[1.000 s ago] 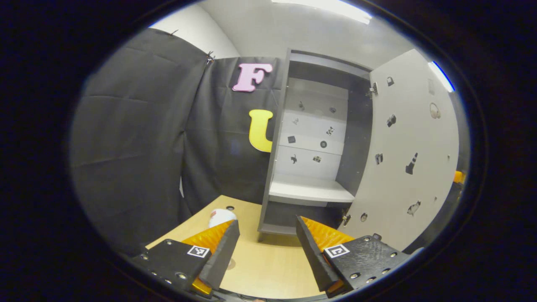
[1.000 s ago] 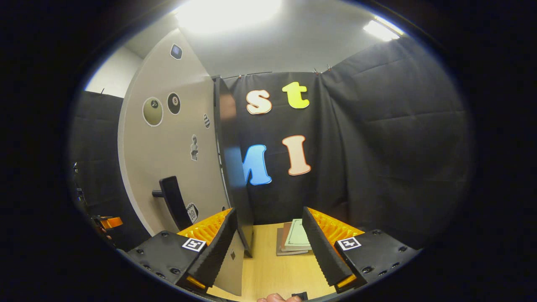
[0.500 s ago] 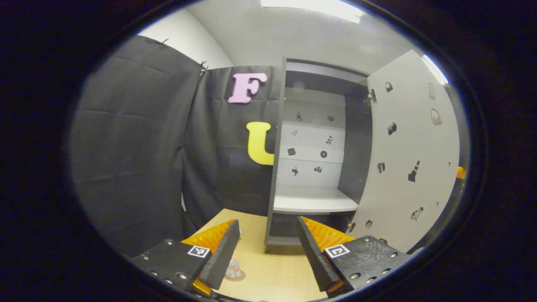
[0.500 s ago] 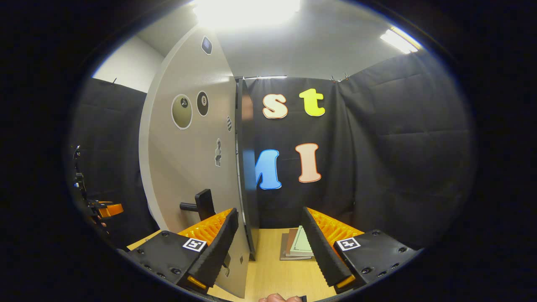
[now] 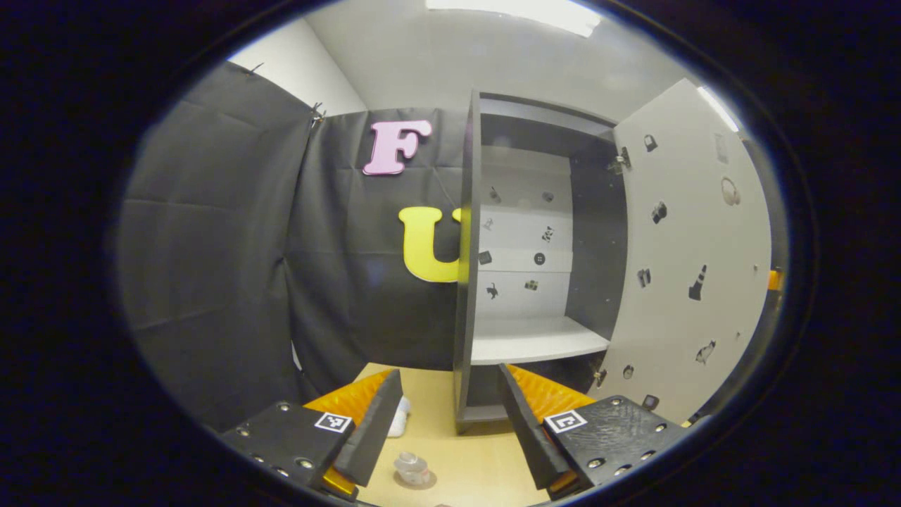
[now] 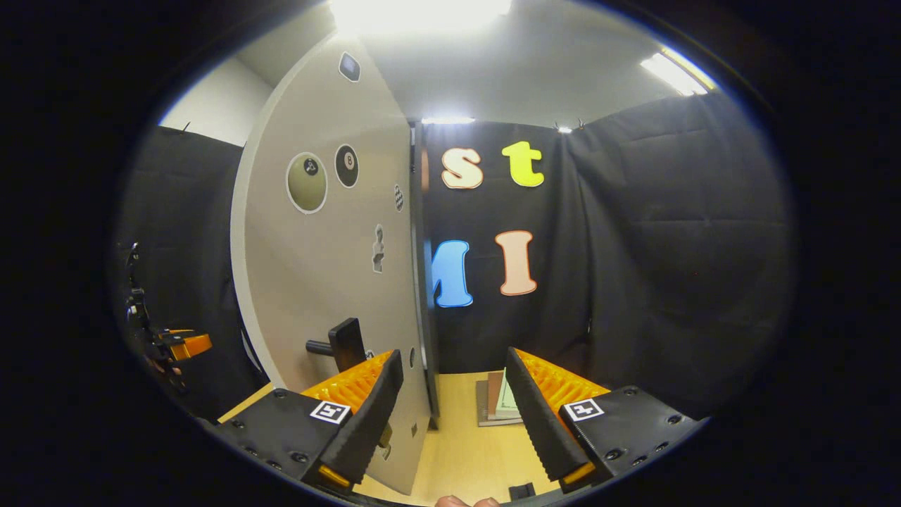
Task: Open the cabinet door with the right hand, grasp the bottle in the cabinet with the left hand and place it on the coaster, then close the cabinet door with the right hand.
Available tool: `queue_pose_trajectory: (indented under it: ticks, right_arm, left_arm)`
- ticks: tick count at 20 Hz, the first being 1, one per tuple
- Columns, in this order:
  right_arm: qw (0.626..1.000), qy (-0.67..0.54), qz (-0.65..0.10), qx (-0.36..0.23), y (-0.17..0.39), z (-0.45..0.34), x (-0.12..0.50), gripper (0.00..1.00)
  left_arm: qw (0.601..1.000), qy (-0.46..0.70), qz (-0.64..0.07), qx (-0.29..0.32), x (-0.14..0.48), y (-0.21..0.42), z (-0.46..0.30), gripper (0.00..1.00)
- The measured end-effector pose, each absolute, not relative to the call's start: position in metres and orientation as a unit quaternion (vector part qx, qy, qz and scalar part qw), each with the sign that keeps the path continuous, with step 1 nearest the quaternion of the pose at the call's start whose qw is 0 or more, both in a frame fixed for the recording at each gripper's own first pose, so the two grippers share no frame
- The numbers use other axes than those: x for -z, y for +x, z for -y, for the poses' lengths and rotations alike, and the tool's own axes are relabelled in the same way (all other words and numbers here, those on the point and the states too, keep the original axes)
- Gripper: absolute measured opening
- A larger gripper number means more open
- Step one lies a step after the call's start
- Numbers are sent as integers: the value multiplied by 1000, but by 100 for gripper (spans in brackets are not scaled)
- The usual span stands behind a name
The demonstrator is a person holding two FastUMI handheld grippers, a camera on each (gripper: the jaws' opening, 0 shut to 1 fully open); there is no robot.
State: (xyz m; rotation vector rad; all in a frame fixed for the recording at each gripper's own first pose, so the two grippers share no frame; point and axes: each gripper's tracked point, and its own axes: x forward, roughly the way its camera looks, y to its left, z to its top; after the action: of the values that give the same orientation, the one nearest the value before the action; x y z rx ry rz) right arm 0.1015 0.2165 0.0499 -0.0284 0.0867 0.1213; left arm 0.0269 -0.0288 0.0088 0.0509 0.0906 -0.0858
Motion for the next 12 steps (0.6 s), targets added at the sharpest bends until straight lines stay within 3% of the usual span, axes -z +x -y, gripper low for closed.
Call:
queue_pose_trajectory:
  ticks: [12]
  right_arm:
    - [991, 4, -31, -132, 120, -361, -38, 95]
  left_arm:
    - [996, 33, -59, 57, 19, 51, -47, 84]
